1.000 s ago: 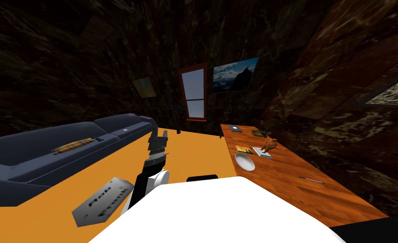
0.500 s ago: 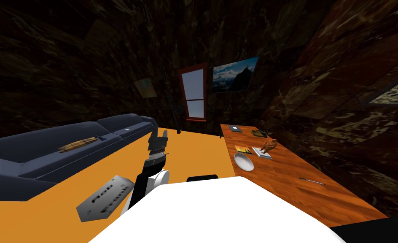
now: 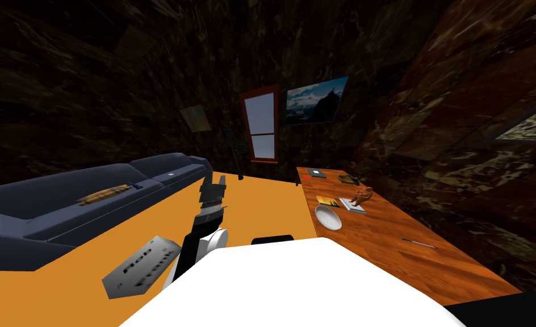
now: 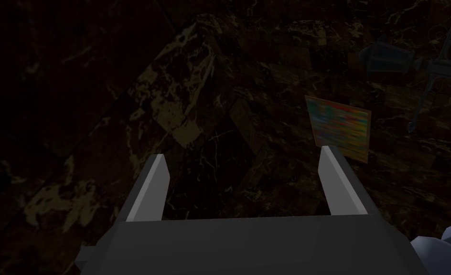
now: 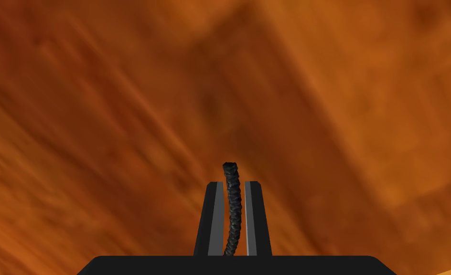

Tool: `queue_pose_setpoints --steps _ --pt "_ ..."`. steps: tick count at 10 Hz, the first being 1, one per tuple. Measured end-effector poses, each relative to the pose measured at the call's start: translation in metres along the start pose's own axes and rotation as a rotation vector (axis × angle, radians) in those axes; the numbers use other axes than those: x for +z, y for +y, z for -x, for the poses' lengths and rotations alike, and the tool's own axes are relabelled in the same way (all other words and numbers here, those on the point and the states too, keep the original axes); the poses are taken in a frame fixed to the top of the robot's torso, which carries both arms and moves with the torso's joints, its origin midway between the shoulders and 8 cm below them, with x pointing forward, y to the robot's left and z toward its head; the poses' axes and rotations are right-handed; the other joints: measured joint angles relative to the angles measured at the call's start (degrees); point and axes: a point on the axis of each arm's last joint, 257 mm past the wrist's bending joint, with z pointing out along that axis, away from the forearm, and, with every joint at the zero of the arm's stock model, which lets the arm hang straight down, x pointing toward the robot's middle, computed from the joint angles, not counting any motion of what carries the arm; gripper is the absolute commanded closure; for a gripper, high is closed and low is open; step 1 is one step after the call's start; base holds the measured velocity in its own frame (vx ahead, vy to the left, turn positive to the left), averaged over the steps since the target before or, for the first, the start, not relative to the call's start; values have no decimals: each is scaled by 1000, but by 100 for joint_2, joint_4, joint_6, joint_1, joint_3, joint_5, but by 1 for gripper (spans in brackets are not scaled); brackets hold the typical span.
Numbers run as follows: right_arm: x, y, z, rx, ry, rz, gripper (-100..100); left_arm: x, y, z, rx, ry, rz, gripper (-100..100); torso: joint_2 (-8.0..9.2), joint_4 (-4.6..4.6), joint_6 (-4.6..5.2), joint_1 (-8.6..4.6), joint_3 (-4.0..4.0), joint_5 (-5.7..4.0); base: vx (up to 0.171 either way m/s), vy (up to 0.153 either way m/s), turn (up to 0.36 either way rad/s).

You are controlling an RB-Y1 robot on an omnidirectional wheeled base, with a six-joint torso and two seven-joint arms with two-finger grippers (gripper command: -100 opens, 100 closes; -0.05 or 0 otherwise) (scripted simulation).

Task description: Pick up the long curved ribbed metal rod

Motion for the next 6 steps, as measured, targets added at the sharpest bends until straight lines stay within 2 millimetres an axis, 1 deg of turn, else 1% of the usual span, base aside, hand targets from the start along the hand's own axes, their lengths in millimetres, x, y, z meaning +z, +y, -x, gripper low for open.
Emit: queue_pose_setpoints --steps 1,3,4,5,6 --pt "-3 -5 -1 -7 0 0 100 0 0 0 0 0 0 0 -3 0 0 10 -1 3 21 76 -64" --pt "-9 -21 -12 -7 2 -5 100 0 0 0 0 0 0 0 -11 -2 2 34 -6 8 33 93 -48" --pt "-13 -25 -16 -14 1 -3 100 0 0 0 0 0 0 0 -13 -2 3 36 -7 8 13 75 -33" --pt "-16 -30 -19 -20 1 -1 100 0 0 0 0 0 0 0 -8 -2 3 32 -5 8 2 30 -7" --pt "-16 -30 -19 -19 0 -1 0 0 0 0 0 0 0 0 -4 -1 4 17 -2 4 1 7 0"
